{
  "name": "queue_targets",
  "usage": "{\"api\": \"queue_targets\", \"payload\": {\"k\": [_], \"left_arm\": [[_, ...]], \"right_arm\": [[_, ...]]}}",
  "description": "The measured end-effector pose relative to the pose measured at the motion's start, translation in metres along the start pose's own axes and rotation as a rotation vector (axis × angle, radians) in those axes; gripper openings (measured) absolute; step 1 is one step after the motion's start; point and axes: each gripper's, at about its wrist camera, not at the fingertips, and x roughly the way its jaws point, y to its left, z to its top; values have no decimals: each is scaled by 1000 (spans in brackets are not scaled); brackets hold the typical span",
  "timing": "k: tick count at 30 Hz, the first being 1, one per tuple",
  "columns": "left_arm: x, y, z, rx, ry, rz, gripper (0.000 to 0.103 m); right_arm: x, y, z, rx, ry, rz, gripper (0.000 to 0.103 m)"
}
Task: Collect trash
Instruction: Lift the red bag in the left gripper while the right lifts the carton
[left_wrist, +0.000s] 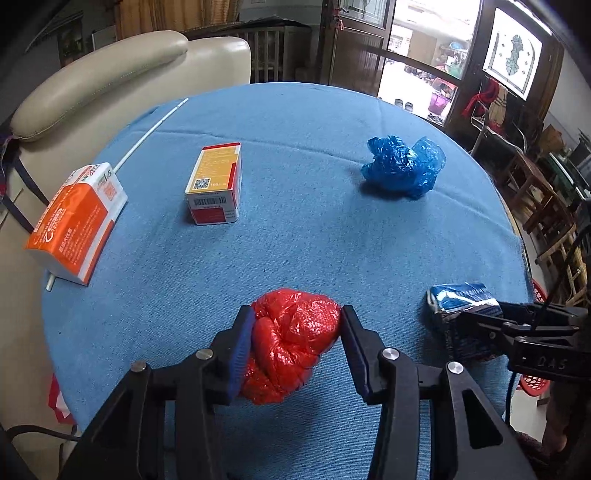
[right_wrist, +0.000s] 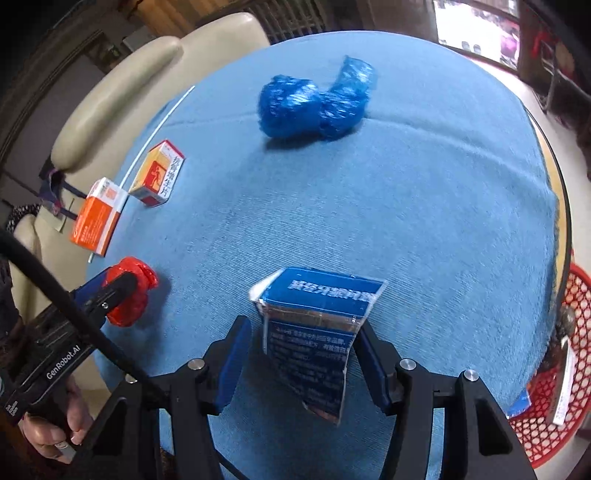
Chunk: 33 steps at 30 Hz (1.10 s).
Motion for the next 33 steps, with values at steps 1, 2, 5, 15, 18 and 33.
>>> {"api": "queue_targets", "payload": {"k": [1,2,5,15,18,33], "left_arm": [[0,1,0,-4,4,-6,49],[1,1,0,-7,7,-9,50],[1,1,-1,-6,11,-16,52],[-5,7,-7,-17,0,-44,59],[-4,17,-9,-47,8,-56,59],[7,10,-12,-28,8,-62,59]], "right_arm": [[2,4,2,-17,-6,-9,61],[4,7,3,-33,-10,-24,61],[12,13,4,-58,-1,-55,61],[19,23,-6,-170,-35,-115,61],[16,19,-9,-186,-70,-117,61],[5,0,-9,-179,-130,-111,38]]}}
